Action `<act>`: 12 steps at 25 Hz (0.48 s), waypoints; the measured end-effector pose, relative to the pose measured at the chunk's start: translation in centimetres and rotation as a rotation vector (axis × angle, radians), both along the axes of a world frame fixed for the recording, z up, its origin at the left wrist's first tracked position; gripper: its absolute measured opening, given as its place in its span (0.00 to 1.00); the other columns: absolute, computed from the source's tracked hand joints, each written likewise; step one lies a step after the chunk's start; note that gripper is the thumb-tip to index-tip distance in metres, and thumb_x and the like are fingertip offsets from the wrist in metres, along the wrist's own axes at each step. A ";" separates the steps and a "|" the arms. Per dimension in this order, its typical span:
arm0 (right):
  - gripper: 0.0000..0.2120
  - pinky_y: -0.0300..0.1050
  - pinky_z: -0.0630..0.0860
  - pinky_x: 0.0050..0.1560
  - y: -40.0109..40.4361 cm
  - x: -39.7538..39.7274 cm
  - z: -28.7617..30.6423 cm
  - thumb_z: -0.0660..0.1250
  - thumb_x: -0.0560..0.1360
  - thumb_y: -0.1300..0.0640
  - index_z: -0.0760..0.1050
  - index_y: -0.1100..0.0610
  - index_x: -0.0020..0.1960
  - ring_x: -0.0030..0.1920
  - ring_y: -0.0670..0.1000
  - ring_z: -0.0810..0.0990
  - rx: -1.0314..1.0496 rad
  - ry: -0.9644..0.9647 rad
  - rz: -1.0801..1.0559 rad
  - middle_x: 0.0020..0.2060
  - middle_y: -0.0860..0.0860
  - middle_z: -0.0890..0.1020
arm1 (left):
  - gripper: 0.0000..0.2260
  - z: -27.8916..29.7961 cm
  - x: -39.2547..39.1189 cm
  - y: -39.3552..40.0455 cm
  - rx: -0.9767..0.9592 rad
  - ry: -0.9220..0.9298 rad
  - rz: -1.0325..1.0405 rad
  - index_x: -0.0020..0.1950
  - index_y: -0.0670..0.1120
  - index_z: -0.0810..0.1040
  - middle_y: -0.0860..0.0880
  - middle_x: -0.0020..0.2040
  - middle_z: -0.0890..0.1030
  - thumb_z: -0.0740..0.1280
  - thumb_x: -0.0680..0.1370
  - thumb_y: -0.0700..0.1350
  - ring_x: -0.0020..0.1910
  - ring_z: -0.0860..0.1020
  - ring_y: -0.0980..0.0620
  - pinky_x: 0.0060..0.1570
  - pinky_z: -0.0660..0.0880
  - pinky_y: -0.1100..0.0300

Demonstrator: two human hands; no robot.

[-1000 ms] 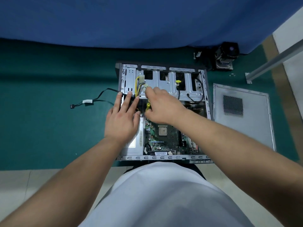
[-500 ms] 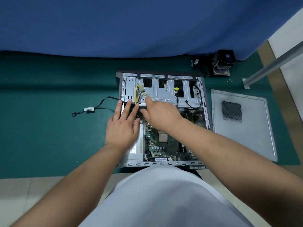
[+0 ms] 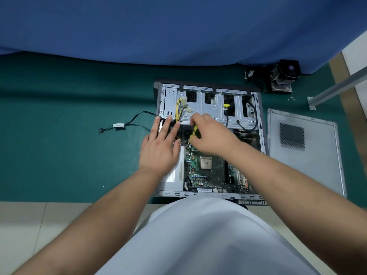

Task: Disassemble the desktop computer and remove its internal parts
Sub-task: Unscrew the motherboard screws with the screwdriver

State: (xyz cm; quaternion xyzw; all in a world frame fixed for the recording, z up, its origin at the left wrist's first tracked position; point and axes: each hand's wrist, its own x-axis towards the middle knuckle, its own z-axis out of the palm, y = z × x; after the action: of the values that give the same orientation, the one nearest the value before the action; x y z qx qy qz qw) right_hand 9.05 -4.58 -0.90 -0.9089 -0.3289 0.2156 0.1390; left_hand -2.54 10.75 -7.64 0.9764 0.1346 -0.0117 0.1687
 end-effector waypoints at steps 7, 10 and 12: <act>0.13 0.46 0.68 0.49 -0.7 -0.1 -0.2 0.66 0.74 0.60 0.71 0.52 0.57 0.55 0.56 0.75 0.073 0.025 0.017 0.52 0.50 0.74 | 0.24 0.0 0.0 0.0 -0.007 -0.008 0.002 0.82 0.57 0.61 0.53 0.84 0.56 0.53 0.85 0.56 0.84 0.47 0.48 0.70 0.68 0.43; 0.15 0.51 0.76 0.46 -0.7 -1.0 -0.4 0.60 0.81 0.46 0.68 0.52 0.65 0.51 0.59 0.78 -0.015 -0.091 -0.049 0.56 0.54 0.76 | 0.24 -0.1 0.0 0.0 -0.002 -0.005 0.004 0.82 0.57 0.61 0.54 0.84 0.56 0.53 0.85 0.56 0.84 0.47 0.48 0.70 0.68 0.44; 0.15 0.55 0.78 0.45 -0.6 -1.2 -0.5 0.57 0.84 0.46 0.67 0.54 0.65 0.48 0.62 0.79 -0.048 -0.159 -0.016 0.56 0.56 0.77 | 0.24 -0.1 0.0 0.0 -0.002 -0.007 0.006 0.82 0.57 0.61 0.54 0.84 0.56 0.52 0.85 0.56 0.84 0.47 0.48 0.69 0.68 0.44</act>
State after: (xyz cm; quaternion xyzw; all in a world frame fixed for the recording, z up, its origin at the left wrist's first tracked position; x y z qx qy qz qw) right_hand 7.83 -5.15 -1.42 -0.9288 -0.3264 0.1492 0.0924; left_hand -2.57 10.74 -7.71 0.9759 0.1367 -0.0081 0.1699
